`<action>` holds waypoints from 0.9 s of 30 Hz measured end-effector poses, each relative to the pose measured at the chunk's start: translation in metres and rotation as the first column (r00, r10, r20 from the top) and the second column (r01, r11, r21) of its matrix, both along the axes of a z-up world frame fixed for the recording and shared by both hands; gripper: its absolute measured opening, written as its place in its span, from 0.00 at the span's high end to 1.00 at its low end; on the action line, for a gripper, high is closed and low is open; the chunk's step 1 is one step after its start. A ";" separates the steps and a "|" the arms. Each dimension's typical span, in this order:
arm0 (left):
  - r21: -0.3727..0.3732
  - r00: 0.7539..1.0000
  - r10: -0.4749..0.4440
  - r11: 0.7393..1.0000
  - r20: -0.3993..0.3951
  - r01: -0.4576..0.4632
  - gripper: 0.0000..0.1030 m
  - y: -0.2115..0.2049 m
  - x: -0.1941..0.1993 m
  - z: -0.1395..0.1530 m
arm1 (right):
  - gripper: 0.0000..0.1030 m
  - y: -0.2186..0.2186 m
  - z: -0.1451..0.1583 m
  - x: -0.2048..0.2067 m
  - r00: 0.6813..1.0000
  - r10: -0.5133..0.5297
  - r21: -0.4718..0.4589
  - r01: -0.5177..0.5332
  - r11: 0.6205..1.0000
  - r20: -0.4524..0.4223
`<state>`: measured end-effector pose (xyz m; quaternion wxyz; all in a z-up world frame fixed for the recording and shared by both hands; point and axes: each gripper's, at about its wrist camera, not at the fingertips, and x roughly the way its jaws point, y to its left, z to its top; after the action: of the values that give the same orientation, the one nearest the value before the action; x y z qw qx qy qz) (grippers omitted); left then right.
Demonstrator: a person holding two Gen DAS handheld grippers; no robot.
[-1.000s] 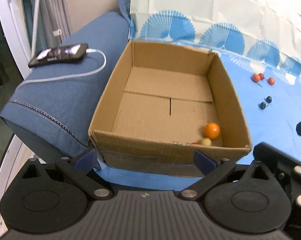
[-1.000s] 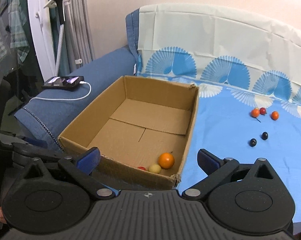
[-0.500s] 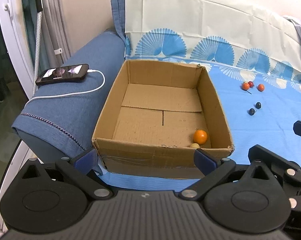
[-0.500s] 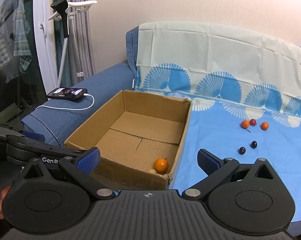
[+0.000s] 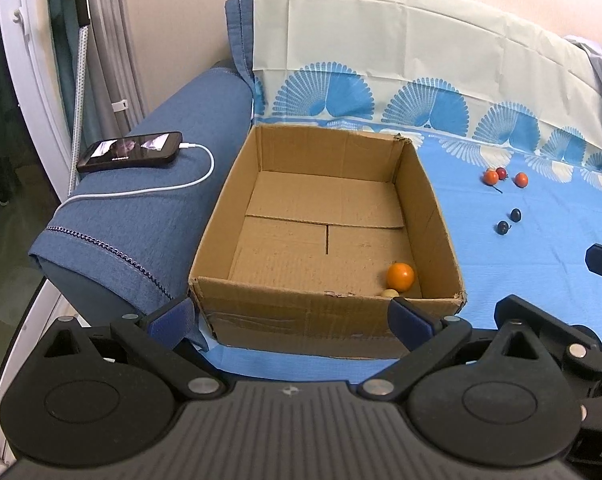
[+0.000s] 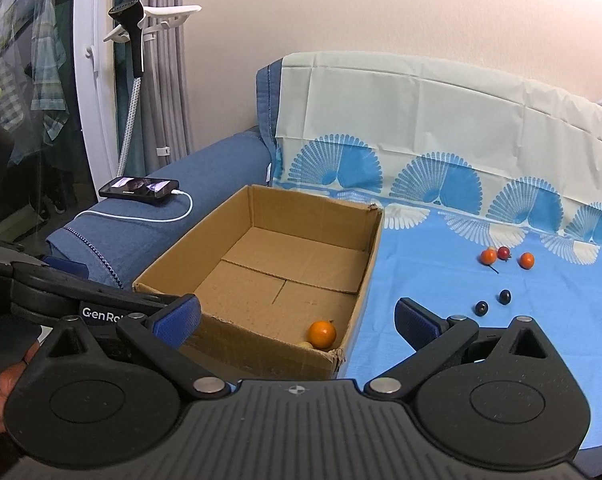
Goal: Organize fruits
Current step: 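Raise both open tools up and back from the box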
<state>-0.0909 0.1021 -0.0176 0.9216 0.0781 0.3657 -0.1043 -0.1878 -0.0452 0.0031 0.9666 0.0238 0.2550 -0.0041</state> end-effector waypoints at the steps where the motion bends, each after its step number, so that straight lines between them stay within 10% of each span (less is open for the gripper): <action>1: 0.000 1.000 0.001 1.000 -0.002 -0.001 0.00 0.000 0.001 0.000 | 0.01 -0.001 0.000 0.000 1.000 0.001 0.001 -0.001 1.000 -0.002; 27: 0.047 0.997 0.003 0.999 -0.077 0.000 0.00 -0.013 0.020 -0.023 | 0.01 -0.016 -0.026 0.018 0.997 0.008 0.068 -0.002 0.998 -0.076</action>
<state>-0.0704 0.0888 -0.0407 0.9047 0.0955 0.4034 -0.0977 -0.1694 -0.0614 -0.0233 0.9548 0.0559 0.2919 0.0061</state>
